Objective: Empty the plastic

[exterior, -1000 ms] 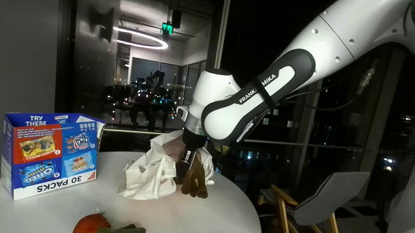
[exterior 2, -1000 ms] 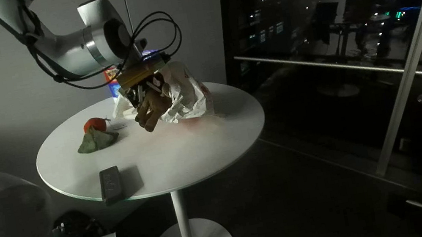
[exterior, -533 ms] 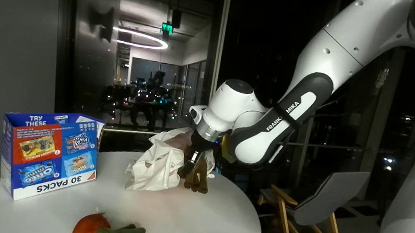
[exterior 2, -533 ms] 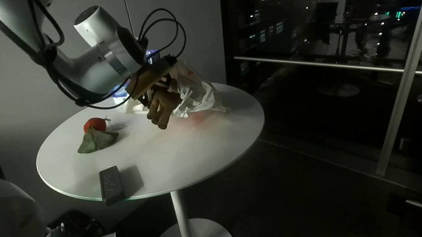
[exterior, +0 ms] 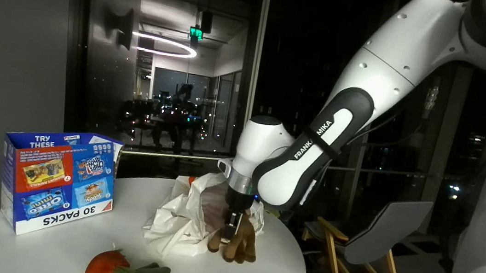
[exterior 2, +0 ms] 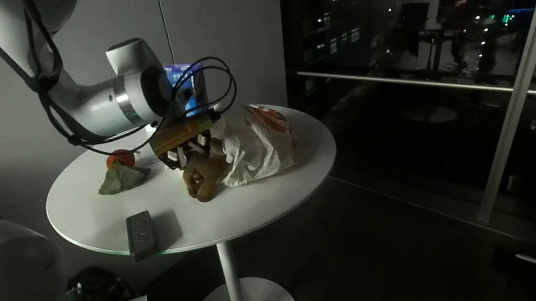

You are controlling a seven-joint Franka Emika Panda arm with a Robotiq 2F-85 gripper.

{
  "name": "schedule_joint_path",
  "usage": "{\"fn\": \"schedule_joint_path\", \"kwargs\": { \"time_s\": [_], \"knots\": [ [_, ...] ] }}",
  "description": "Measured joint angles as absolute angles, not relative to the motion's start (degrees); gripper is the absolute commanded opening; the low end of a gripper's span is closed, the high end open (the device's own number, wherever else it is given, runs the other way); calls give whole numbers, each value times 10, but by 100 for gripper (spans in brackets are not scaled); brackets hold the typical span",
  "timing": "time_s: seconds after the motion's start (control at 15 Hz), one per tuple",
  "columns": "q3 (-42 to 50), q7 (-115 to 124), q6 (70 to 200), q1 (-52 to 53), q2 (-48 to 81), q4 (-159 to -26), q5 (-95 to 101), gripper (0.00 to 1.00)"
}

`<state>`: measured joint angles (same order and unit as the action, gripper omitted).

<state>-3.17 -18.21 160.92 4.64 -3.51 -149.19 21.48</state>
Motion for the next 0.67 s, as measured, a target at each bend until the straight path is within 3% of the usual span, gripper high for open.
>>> {"fn": "schedule_joint_path", "kwargs": {
  "time_s": [0.13,0.47,0.53,0.6,0.67],
  "knots": [
    [-31,-249,1568,64,-34,-1491,137,100],
    [-32,-211,1555,46,-87,-1494,240,100],
    [-33,-193,1548,41,-98,-1495,261,95],
    [-35,-179,1533,37,-108,-1495,277,76],
    [-37,-170,1516,34,-116,-1495,285,92]
  ]
}}
